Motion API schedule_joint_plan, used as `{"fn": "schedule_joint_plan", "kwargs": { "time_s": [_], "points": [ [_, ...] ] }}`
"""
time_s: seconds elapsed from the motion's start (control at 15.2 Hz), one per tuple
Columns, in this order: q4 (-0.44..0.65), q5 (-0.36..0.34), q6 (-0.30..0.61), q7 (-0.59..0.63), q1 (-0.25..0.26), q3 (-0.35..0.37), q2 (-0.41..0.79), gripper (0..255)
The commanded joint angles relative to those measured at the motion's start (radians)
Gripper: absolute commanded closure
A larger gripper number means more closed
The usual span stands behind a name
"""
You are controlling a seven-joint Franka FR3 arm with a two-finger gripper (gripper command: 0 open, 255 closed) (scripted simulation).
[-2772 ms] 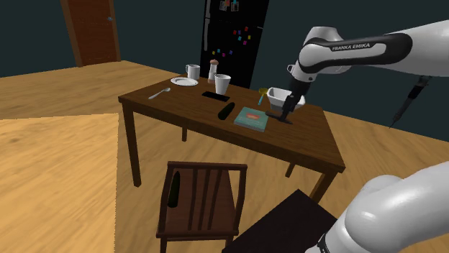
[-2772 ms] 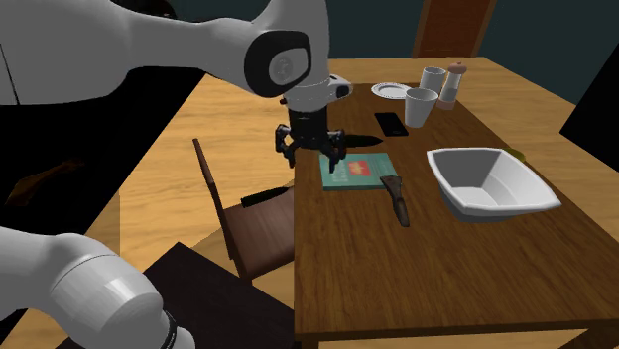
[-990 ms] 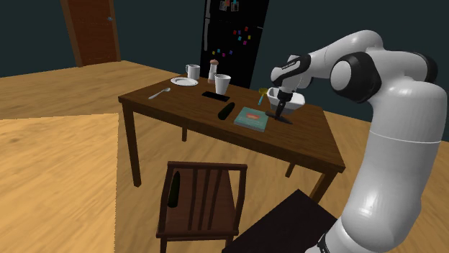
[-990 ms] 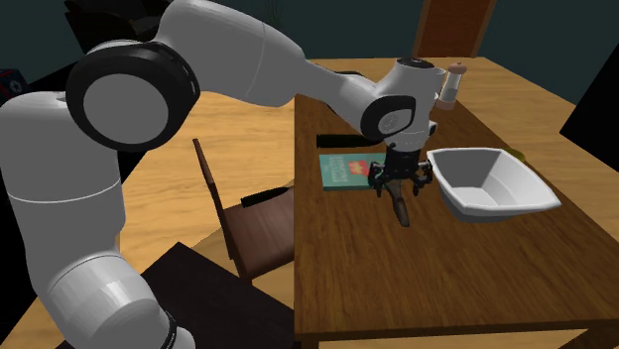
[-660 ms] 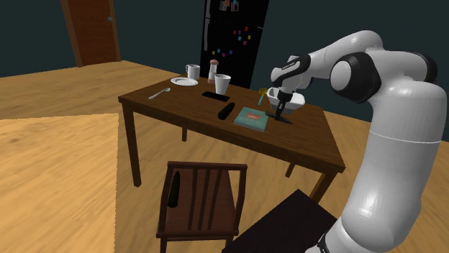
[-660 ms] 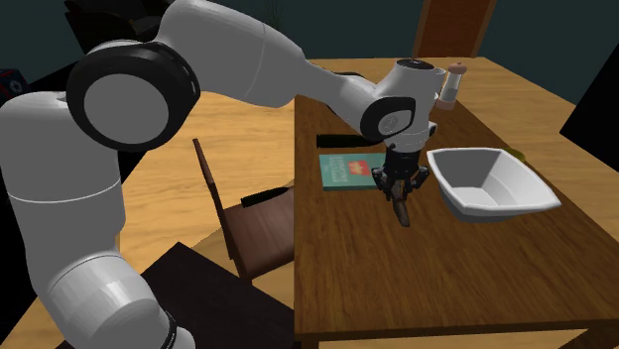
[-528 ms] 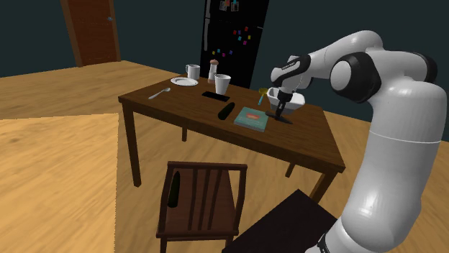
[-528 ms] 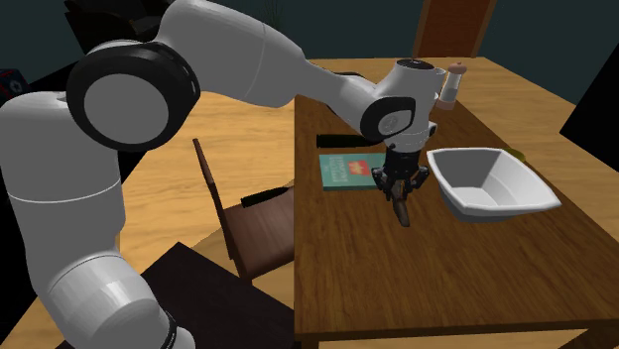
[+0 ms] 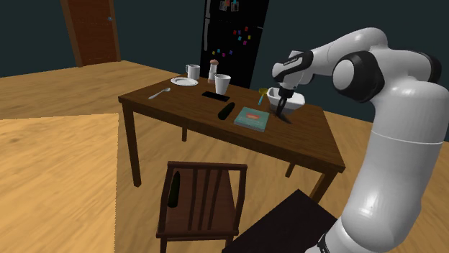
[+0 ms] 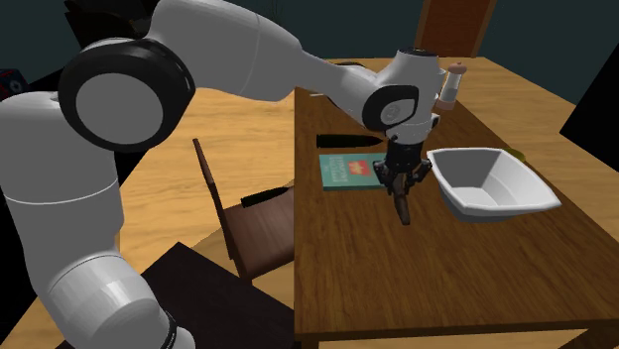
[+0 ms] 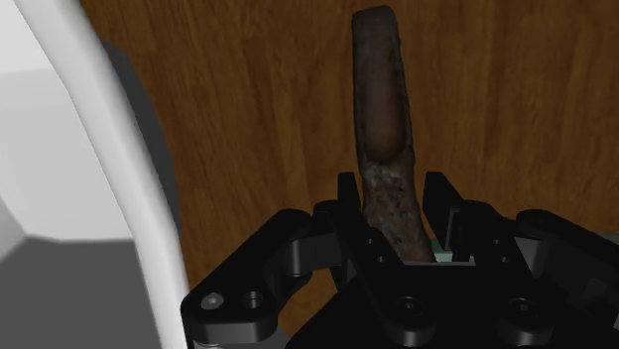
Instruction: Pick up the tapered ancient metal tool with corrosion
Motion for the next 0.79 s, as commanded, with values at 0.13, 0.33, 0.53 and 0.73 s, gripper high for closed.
{"fn": "schedule_joint_plan", "kwargs": {
  "time_s": [0.13,0.33,0.53,0.73],
  "points": [
    [0.036,-0.010,-0.049,0.006,0.002,-0.004,-0.015,255],
    [0.065,-0.016,-0.086,0.009,0.003,-0.006,-0.025,255],
    [0.096,-0.021,-0.124,0.011,0.003,-0.008,-0.032,255],
    [0.109,-0.023,-0.139,0.012,0.002,-0.009,-0.034,255]
  ]
}}
